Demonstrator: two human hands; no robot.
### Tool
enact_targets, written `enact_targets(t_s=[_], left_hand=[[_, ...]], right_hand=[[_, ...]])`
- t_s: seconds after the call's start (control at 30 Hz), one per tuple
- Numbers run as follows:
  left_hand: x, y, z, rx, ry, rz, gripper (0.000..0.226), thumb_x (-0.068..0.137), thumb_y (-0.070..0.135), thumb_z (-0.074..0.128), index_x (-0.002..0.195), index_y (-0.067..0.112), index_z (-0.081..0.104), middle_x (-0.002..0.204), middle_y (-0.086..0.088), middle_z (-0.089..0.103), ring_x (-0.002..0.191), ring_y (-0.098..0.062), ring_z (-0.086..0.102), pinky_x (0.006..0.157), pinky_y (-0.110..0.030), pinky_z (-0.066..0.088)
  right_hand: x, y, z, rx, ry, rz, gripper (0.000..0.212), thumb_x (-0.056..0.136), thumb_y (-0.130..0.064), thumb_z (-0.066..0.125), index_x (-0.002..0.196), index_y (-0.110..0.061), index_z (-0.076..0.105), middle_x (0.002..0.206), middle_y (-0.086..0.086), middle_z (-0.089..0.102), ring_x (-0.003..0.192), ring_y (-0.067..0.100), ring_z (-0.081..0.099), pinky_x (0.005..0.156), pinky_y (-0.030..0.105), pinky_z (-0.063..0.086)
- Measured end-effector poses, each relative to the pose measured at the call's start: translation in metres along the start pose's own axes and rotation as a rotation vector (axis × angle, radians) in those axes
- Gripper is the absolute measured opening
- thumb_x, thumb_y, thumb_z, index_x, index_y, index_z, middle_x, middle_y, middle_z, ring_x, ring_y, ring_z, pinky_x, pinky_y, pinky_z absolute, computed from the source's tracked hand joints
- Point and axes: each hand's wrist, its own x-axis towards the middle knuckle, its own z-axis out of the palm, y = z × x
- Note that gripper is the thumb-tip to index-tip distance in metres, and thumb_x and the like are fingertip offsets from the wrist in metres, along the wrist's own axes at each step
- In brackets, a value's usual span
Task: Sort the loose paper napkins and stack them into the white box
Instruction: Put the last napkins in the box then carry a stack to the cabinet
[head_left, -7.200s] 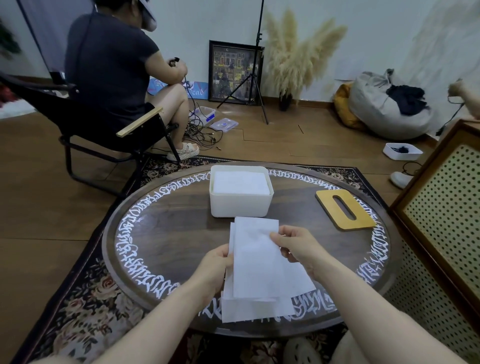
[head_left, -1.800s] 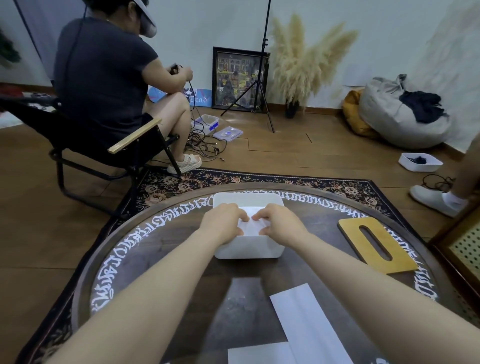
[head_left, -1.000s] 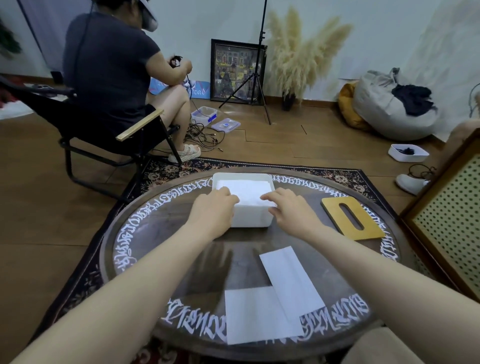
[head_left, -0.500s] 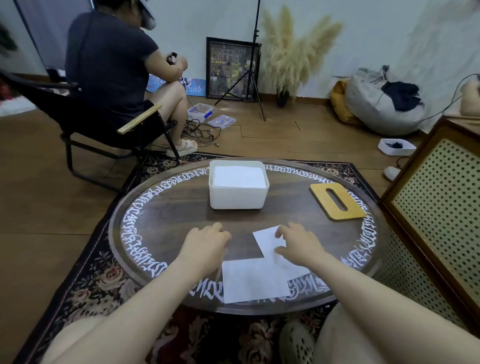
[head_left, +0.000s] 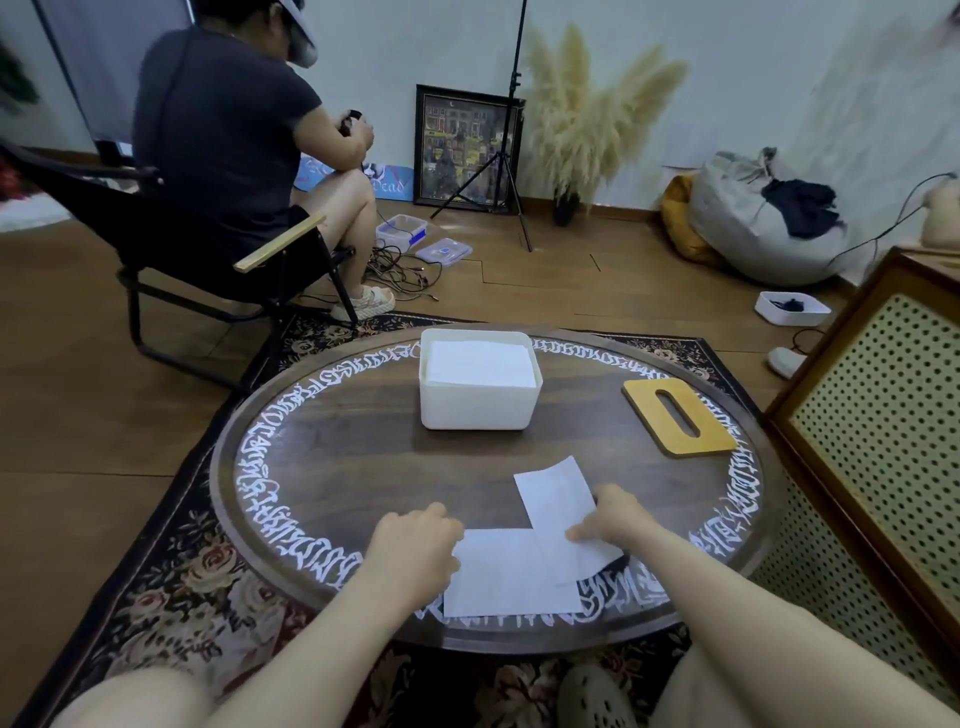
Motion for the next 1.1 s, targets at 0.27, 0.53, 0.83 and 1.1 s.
enact_targets(t_s=[0.27, 0.53, 0.83, 1.1], left_hand=[[0.005, -0.004, -0.009, -0.462, 0.041, -0.11, 0.04, 0.095, 0.042, 0.049, 0.133, 0.028, 0.051, 0.133, 0.008, 0.053, 0.121, -0.013, 0.051, 0.096, -0.032, 0.044], [0.0, 0.005, -0.018, -1.526, -0.151, -0.309, 0.038, 0.094, 0.04, 0.057, 0.105, 0.005, 0.066, 0.095, -0.012, 0.07, 0.074, -0.019, 0.069, 0.065, -0.034, 0.056], [-0.004, 0.012, -0.008, -1.652, 0.144, -0.402, 0.018, 0.09, 0.005, 0.061, 0.108, 0.008, 0.065, 0.103, -0.011, 0.072, 0.085, -0.023, 0.069, 0.06, -0.029, 0.054], [-0.004, -0.008, -0.009, -1.637, 0.327, -0.548, 0.015, 0.09, -0.002, 0.058, 0.093, 0.011, 0.065, 0.099, -0.013, 0.07, 0.093, -0.032, 0.066, 0.085, -0.047, 0.054]], right_hand=[[-0.035, -0.022, -0.017, 0.537, -0.024, -0.161, 0.02, 0.094, -0.012, 0.058, 0.114, -0.011, 0.061, 0.097, 0.002, 0.067, 0.084, 0.016, 0.065, 0.062, 0.023, 0.049], [-0.063, -0.035, -0.01, 0.694, -0.221, -0.29, 0.023, 0.094, -0.015, 0.06, 0.115, -0.011, 0.064, 0.103, 0.002, 0.073, 0.087, 0.016, 0.071, 0.063, 0.022, 0.053], [-0.072, -0.048, 0.005, 0.686, -0.344, -0.412, 0.022, 0.093, -0.009, 0.059, 0.115, -0.006, 0.064, 0.099, 0.003, 0.073, 0.077, 0.008, 0.071, 0.061, 0.018, 0.054], [-0.04, -0.047, 0.019, 0.083, -0.015, -0.522, 0.021, 0.084, -0.021, 0.07, 0.103, -0.018, 0.062, 0.097, -0.002, 0.062, 0.089, 0.012, 0.057, 0.085, 0.036, 0.05]])
